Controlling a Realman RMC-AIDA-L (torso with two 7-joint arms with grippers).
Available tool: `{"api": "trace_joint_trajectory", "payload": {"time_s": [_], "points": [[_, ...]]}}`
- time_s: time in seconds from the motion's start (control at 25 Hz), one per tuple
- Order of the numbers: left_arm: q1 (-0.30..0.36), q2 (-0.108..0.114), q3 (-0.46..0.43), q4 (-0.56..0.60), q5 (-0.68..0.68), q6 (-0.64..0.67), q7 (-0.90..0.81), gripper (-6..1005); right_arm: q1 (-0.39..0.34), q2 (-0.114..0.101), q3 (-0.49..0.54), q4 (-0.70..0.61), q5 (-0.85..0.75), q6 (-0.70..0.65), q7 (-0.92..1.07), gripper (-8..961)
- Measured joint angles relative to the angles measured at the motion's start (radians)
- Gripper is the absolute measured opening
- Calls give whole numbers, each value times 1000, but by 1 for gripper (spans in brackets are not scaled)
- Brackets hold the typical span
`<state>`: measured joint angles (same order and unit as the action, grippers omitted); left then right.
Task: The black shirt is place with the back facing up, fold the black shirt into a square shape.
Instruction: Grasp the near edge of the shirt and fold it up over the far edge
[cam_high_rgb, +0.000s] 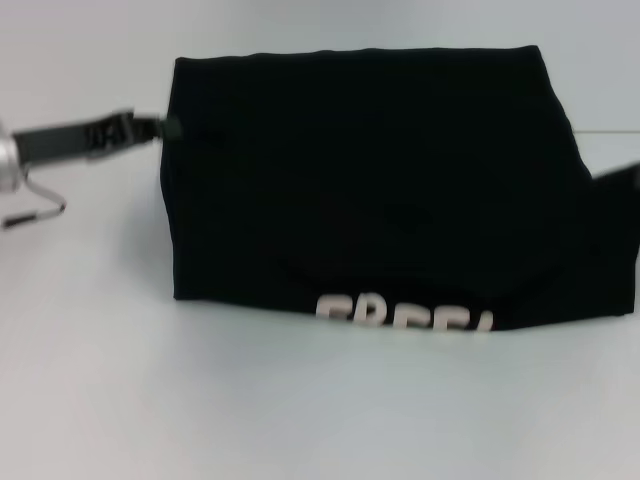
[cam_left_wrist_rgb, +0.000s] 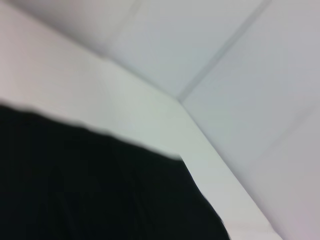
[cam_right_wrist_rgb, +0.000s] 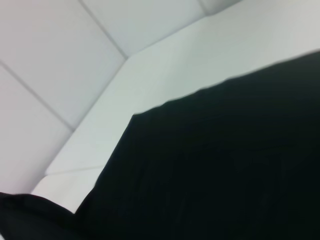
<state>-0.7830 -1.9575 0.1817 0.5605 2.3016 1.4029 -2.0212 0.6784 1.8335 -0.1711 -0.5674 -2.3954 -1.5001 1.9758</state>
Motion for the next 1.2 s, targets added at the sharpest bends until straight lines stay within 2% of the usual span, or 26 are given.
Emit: {"api": "trace_joint_trajectory", "payload": {"time_s": [0.16, 0.2, 0.32, 0.52, 0.6, 0.68, 0.72, 0.8, 0.88, 1.08, 1.2], "points": [[-67, -5, 4, -65, -41, -201, 58, 155, 90, 4, -75, 59, 3, 198, 24, 103], [-67, -5, 4, -65, -41, -201, 58, 156, 109, 5, -90, 73, 4, 240, 28, 103], [-121, -17, 5, -129, -82, -392, 145, 159, 156, 13, -133, 106, 4, 370, 35, 105], [-165, -29, 7, -177, -122, -523, 222, 164, 209, 26, -180, 133, 4, 522, 45, 107], [-174, -40, 7, -200, -128, -578, 254, 166, 220, 28, -189, 168, 4, 578, 43, 108], [-176, -68, 6, -211, -139, -649, 300, 168, 223, 35, -198, 204, 4, 640, 34, 109], [-175, -76, 6, -213, -145, -672, 317, 169, 224, 43, -200, 222, 5, 674, 23, 110], [-170, -109, 6, -217, -177, -739, 389, 171, 224, 60, -203, 250, 5, 739, -2, 111], [-164, -131, 5, -229, -215, -783, 461, 173, 224, 83, -203, 266, 6, 800, -29, 112], [-159, -142, 4, -287, -287, -828, 605, 178, 216, 128, -204, 273, 6, 893, -77, 114], [-156, -150, 7, -289, -291, -825, 619, 182, 212, 134, -205, 277, 6, 901, -88, 115]]}}
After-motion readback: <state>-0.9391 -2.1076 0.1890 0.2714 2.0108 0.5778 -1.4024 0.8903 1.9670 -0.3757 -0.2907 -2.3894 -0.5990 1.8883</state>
